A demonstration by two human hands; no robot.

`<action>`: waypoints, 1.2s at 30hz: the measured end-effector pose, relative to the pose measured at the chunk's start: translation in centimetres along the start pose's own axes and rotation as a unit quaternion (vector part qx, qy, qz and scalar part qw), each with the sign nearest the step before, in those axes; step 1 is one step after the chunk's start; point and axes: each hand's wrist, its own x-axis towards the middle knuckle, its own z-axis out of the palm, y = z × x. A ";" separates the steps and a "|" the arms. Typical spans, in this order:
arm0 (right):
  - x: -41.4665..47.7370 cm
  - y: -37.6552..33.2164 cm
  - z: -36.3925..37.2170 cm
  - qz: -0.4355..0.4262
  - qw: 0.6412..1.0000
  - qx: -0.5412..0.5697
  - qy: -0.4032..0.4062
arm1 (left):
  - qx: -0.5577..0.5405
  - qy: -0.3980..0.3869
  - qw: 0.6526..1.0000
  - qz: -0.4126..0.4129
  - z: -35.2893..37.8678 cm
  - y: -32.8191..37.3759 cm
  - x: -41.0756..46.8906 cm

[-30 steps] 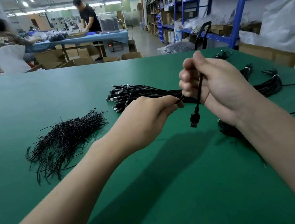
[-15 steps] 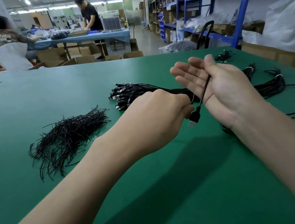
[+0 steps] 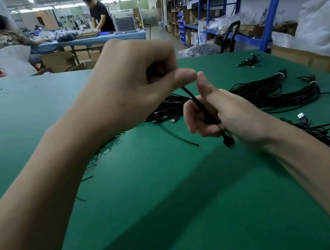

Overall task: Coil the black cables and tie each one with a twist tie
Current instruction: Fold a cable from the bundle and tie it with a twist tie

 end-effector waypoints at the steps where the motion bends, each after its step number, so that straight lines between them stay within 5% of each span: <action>1: -0.3 -0.2 0.0 0.012 0.997 0.049 -0.051 | -0.025 0.021 0.999 -0.010 0.0 -0.3 0.0; 4: -1.0 -1.5 -0.2 -0.003 0.960 0.211 -0.186 | -0.111 0.051 0.991 -0.049 1.0 -1.2 -0.1; 7: -1.2 -2.4 -0.7 -0.016 0.930 0.311 -0.195 | -0.205 0.075 0.973 -0.076 2.6 -2.0 -0.2; 17: -0.8 -3.4 -2.4 -0.048 0.942 0.332 0.029 | -0.256 -0.034 0.958 -0.128 10.0 0.4 -2.2; 23: 0.3 -1.4 -2.6 -0.034 0.939 0.205 0.274 | -0.081 -0.119 0.987 -0.069 9.5 1.3 -2.0; 26: 0.6 -0.6 -2.5 -0.059 0.943 0.067 0.320 | 0.026 -0.134 0.989 -0.055 8.3 1.6 -1.4; 32: 0.2 0.1 -1.5 -0.050 0.952 -0.220 0.207 | 0.059 -0.086 0.995 -0.007 4.0 0.3 -0.3; 36: 0.1 -0.4 -0.7 -0.004 0.995 -0.073 0.064 | 0.044 -0.030 0.999 -0.002 1.8 -1.1 0.0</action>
